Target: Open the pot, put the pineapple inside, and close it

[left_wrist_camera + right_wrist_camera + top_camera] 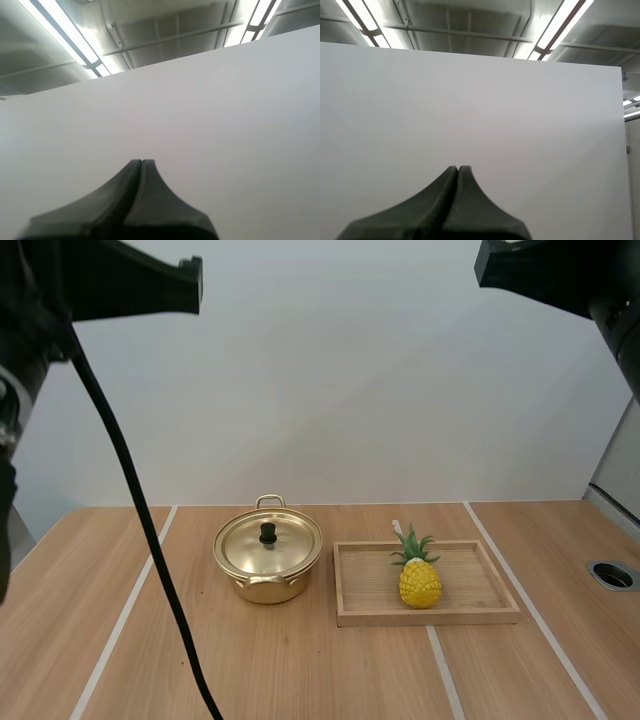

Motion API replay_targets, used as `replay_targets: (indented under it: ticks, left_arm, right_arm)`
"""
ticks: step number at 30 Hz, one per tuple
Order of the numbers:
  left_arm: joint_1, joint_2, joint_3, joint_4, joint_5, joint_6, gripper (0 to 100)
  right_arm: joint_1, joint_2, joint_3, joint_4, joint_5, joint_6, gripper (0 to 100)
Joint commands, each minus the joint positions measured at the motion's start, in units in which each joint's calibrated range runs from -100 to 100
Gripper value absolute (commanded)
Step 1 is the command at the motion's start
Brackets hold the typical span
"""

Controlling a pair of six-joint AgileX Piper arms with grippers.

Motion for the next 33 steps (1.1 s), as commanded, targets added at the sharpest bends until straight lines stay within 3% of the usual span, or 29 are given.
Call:
replay_targets:
  ticks: [1, 10, 15, 33]
  left_arm:
    - [0.21, 3.8, -5.6, -1.0, 4.4, -0.6, 0]
    - [0.21, 15.0, -21.9, -1.0, 17.2, -0.9, 0]
    - [0.21, 19.1, -27.5, -1.0, 16.2, -1.3, 0]
    - [0.21, 30.4, -28.8, -1.0, 17.4, -1.3, 0]
  right_arm:
    - [-0.2, 3.6, -3.9, -0.2, 2.2, -0.2, 0]
    - [-0.2, 13.1, -10.6, -1.1, 6.8, -0.2, 0]
    - [-0.2, 15.5, -14.7, -1.1, 5.6, -0.2, 0]
    - [-0.2, 23.9, -18.5, -1.7, 5.9, -0.2, 0]
